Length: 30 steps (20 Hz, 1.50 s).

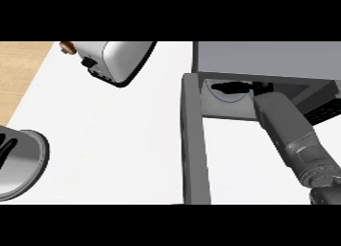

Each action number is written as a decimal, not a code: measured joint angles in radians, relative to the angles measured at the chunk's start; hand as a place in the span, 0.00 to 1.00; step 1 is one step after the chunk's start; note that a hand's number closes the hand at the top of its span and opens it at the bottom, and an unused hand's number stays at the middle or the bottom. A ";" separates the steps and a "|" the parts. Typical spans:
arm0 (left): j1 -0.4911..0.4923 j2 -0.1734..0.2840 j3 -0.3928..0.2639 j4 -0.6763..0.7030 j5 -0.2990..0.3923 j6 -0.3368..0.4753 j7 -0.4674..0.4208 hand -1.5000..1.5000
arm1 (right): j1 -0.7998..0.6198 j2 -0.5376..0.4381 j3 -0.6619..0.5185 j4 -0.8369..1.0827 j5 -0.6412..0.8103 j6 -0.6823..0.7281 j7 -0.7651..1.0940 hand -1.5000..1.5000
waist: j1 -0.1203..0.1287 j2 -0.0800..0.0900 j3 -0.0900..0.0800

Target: Pick up the milk, place it into the microwave and close the microwave

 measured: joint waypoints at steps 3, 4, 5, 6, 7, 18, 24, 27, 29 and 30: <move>0.003 -0.020 -0.038 -0.006 -0.021 0.002 -0.001 1.00 | 0.025 0.008 -0.024 0.001 -0.028 0.068 -0.023 0.00 | -0.014 -0.009 -0.001; 0.013 -0.024 -0.049 -0.013 -0.022 -0.001 -0.002 1.00 | 0.038 0.014 -0.030 0.000 -0.038 0.096 -0.031 0.00 | -0.021 -0.013 -0.002; 0.015 -0.023 -0.054 -0.012 -0.020 -0.004 0.001 1.00 | 0.050 0.018 -0.036 0.000 -0.047 0.126 -0.039 0.00 | -0.026 -0.016 -0.002; 0.014 -0.026 -0.065 -0.015 -0.024 -0.002 0.005 1.00 | 0.065 0.029 -0.041 -0.002 -0.055 0.149 -0.052 0.00 | -0.031 -0.019 -0.003; 0.013 -0.028 -0.074 -0.015 -0.024 0.000 0.012 1.00 | 0.083 0.030 -0.046 -0.002 -0.064 0.183 -0.066 0.00 | -0.035 -0.021 -0.003; 0.015 -0.038 -0.296 -0.041 -0.107 0.121 0.069 1.00 | 0.277 0.084 -0.033 -0.104 -0.113 0.375 -0.133 0.00 | -0.079 -0.041 -0.005; -0.021 -0.038 -0.428 -0.012 -0.209 0.162 0.051 1.00 | 0.447 0.100 0.019 -0.244 -0.112 0.409 -0.140 0.00 | -0.096 -0.046 -0.006; -0.050 -0.039 -0.481 0.019 -0.267 0.190 0.031 1.00 | 0.546 0.100 0.036 -0.346 -0.127 0.429 -0.121 0.00 | -0.104 -0.048 -0.007; -0.077 -0.039 -0.522 0.045 -0.305 0.217 0.023 1.00 | 0.618 0.099 0.050 -0.423 -0.135 0.449 -0.108 0.00 | -0.108 -0.049 -0.007; -0.091 -0.039 -0.550 0.067 -0.327 0.235 0.008 1.00 | 0.654 0.101 0.059 -0.463 -0.137 0.454 -0.103 0.00 | -0.109 -0.049 -0.007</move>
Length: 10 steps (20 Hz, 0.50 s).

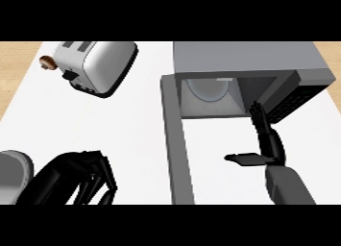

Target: Pick up the milk, place it into the microwave and close the microwave

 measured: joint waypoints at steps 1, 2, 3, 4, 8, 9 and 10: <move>-0.029 0.000 -0.016 0.019 -0.014 0.012 0.001 1.00 | 0.034 -0.005 0.006 -0.042 -0.004 0.011 0.009 0.00 | -0.002 0.000 0.000; -0.038 0.000 -0.047 0.039 -0.050 0.021 -0.023 1.00 | 0.069 -0.007 0.013 -0.075 -0.006 0.020 0.011 0.00 | -0.004 0.000 0.000; -0.075 0.000 -0.060 0.073 -0.073 0.030 -0.032 1.00 | 0.099 -0.010 0.019 -0.107 -0.008 0.025 0.013 0.00 | -0.004 0.002 0.000; -0.098 0.000 -0.075 0.094 -0.089 0.035 -0.036 1.00 | 0.139 -0.013 0.027 -0.153 -0.011 0.036 0.021 0.00 | -0.006 0.002 0.000; -0.175 0.000 -0.168 0.235 -0.160 0.084 -0.082 1.00 | 0.282 -0.037 0.045 -0.310 -0.036 0.095 0.031 0.00 | -0.008 0.004 0.000; -0.196 0.000 -0.189 0.276 -0.180 0.093 -0.095 1.00 | 0.302 -0.046 0.044 -0.347 -0.045 0.108 0.040 0.00 | -0.006 0.005 0.000; -0.203 0.000 -0.218 0.309 -0.202 0.113 -0.115 1.00 | 0.332 -0.052 0.045 -0.387 -0.053 0.120 0.047 0.00 | -0.006 0.005 0.000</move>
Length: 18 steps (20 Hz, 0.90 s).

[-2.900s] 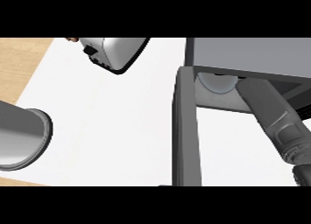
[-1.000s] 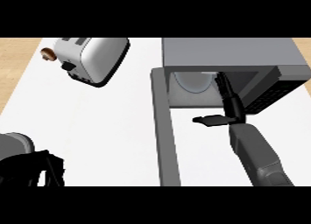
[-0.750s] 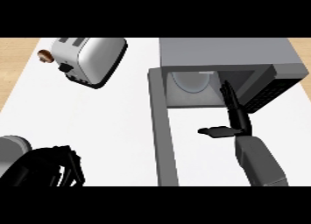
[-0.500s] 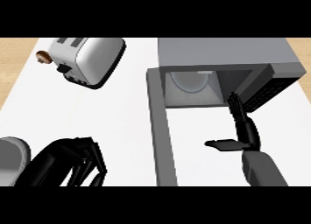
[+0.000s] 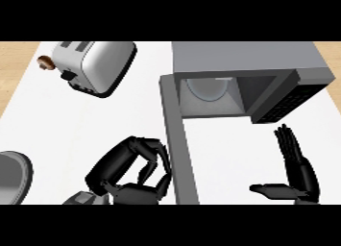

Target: Pick up the milk, place it into the microwave and close the microwave

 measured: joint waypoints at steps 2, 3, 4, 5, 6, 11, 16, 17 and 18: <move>-0.030 0.000 -0.037 0.079 -0.030 0.038 -0.036 1.00 | 0.066 -0.016 0.007 -0.097 -0.015 0.028 0.021 0.00 | -0.003 0.000 0.000; -0.040 0.001 -0.056 0.121 -0.044 0.055 -0.062 1.00 | 0.093 -0.021 0.010 -0.144 -0.019 0.033 0.033 0.00 | -0.002 0.000 0.000; -0.055 0.001 -0.078 0.167 -0.055 0.083 -0.090 1.00 | 0.113 -0.026 0.013 -0.189 -0.024 0.040 0.049 0.00 | -0.001 0.001 0.000; -0.074 0.001 -0.101 0.216 -0.060 0.117 -0.114 1.00 | 0.136 -0.030 0.016 -0.221 -0.023 0.042 0.048 0.00 | 0.000 0.001 0.000; -0.090 0.002 -0.122 0.265 -0.069 0.148 -0.141 1.00 | 0.153 -0.034 0.021 -0.260 -0.027 0.052 0.059 0.00 | 0.001 0.002 0.000; -0.191 0.003 -0.229 0.504 -0.053 0.351 -0.308 1.00 | 0.236 -0.068 0.025 -0.422 -0.091 0.136 0.105 0.00 | -0.010 0.006 -0.001; -0.275 0.004 -0.343 0.681 0.074 0.529 -0.452 1.00 | 0.300 -0.075 0.031 -0.584 -0.173 0.194 0.175 0.00 | -0.029 0.010 -0.002; -0.297 0.005 -0.375 0.701 0.107 0.563 -0.454 1.00 | 0.302 -0.075 0.037 -0.610 -0.184 0.201 0.192 0.00 | -0.031 0.011 -0.002; -0.322 0.006 -0.399 0.720 0.143 0.590 -0.452 1.00 | 0.310 -0.080 0.038 -0.633 -0.196 0.213 0.202 0.00 | -0.037 0.012 -0.002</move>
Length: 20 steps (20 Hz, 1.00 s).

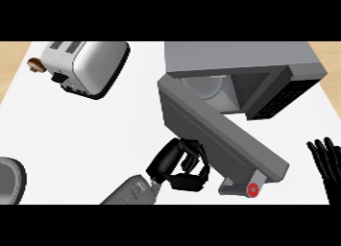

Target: Pick up the milk, place it into the microwave and close the microwave

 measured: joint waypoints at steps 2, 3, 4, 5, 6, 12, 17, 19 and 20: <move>-0.035 -0.001 -0.043 0.043 0.068 0.036 -0.018 1.00 | 0.022 -0.005 0.004 -0.049 -0.018 0.016 0.015 0.00 | -0.010 0.002 0.000; -0.055 0.001 -0.061 0.055 0.097 0.053 -0.008 1.00 | 0.031 -0.009 0.004 -0.071 -0.029 0.025 0.022 0.00 | -0.020 0.003 0.000; -0.070 0.000 -0.086 0.065 0.124 0.065 -0.002 1.00 | 0.034 -0.014 0.007 -0.099 -0.041 0.031 0.040 0.00 | -0.026 0.004 -0.001; -0.090 0.001 -0.098 0.080 0.152 0.071 0.000 1.00 | 0.043 -0.015 0.011 -0.133 -0.054 0.036 0.058 0.00 | -0.030 0.005 -0.001; -0.104 0.000 -0.117 0.088 0.178 0.081 -0.008 1.00 | 0.040 -0.017 0.013 -0.156 -0.064 0.037 0.077 0.00 | -0.034 0.007 -0.001; -0.172 0.001 -0.172 0.090 0.332 0.163 -0.047 1.00 | 0.018 -0.039 0.031 -0.225 -0.116 0.067 0.150 0.00 | -0.069 0.018 -0.002; -0.222 -0.001 -0.174 0.089 0.428 0.262 -0.078 1.00 | 0.000 -0.089 0.014 -0.256 -0.150 0.098 0.187 0.00 | -0.100 0.025 -0.003; -0.245 -0.003 -0.165 0.088 0.468 0.305 -0.084 1.00 | -0.011 -0.103 0.009 -0.270 -0.158 0.103 0.200 0.00 | -0.110 0.027 -0.003; -0.256 -0.005 -0.160 0.092 0.486 0.326 -0.087 1.00 | -0.017 -0.111 0.004 -0.275 -0.164 0.105 0.207 0.00 | -0.114 0.028 -0.003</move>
